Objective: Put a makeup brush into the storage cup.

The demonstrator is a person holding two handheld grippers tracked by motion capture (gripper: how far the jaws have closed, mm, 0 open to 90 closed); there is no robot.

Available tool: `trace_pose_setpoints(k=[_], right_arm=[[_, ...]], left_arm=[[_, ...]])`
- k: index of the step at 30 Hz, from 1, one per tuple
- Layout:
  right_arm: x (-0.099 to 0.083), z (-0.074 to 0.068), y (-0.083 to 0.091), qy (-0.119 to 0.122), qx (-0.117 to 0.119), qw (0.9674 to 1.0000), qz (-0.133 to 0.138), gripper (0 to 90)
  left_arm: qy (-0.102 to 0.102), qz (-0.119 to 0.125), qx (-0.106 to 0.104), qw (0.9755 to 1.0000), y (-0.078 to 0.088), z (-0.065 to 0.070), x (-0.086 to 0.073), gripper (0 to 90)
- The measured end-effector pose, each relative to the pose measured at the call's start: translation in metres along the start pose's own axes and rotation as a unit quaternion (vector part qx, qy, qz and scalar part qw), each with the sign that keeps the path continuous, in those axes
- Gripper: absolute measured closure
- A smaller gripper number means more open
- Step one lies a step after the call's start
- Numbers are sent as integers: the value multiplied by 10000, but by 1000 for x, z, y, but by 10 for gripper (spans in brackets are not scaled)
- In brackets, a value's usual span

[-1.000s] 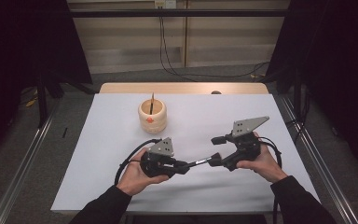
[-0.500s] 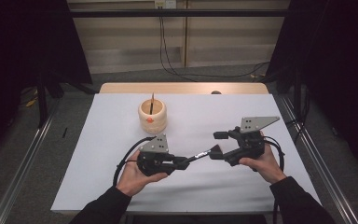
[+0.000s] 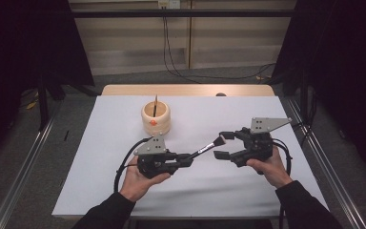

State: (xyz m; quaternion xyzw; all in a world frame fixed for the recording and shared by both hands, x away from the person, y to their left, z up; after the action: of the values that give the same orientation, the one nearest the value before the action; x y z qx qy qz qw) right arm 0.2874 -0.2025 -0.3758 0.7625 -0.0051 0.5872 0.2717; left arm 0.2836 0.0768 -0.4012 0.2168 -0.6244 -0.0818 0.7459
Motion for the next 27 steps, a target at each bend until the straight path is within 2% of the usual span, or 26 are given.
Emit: trace_pose_setpoints(k=[2,5,9,10,12,15,18,19,20,25,27], right_arm=[[0,-1,-1,27,83,10000,3,303],[1,-2,-2,19,208,9998,4,351],[1,-2,-3,16,318,9995,2,418],[1,-2,-3,6,321,9995,12,422],[1,-1,-3,-7,325,9995,1,450],[1,0,-3,-27,407,9992,16,498],[1,1,-3,-84,504,9987,66,555],[1,2,-2,-115,489,9987,71,572],[0,3,-2,-159,561,9983,97,603],[-1,7,-1,-256,731,9969,130,707],[-1,7,0,-246,778,9966,104,720]], left_arm=[[-56,-28,58,10000,0,1,0,795],[-26,74,7,10000,-3,1,0,795],[-39,65,36,10000,-4,2,-1,795],[-18,131,-37,9999,-5,2,-1,795],[-24,99,5,9999,-4,2,-1,795],[-52,99,-64,9999,-5,2,-1,795],[-50,41,-39,10000,-6,2,-2,795],[-35,115,-141,9998,-7,2,-2,794],[-40,103,-94,9999,-7,2,-3,795],[-85,29,-129,9999,-8,1,-4,794],[-88,64,-229,9997,-9,0,-6,794]])
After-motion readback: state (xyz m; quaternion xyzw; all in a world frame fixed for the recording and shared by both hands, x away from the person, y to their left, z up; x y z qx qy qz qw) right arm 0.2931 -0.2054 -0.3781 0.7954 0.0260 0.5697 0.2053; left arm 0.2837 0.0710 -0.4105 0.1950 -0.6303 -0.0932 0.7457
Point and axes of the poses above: each handheld gripper's, and its own axes: y roughly backward along the jaws, x roughly out of its top, z roughly to its right, the point moved 2 cm from there along -y, roughly forward along the jaws, and after that the axes turned 5 degrees about -z, right-handed, at the moved point
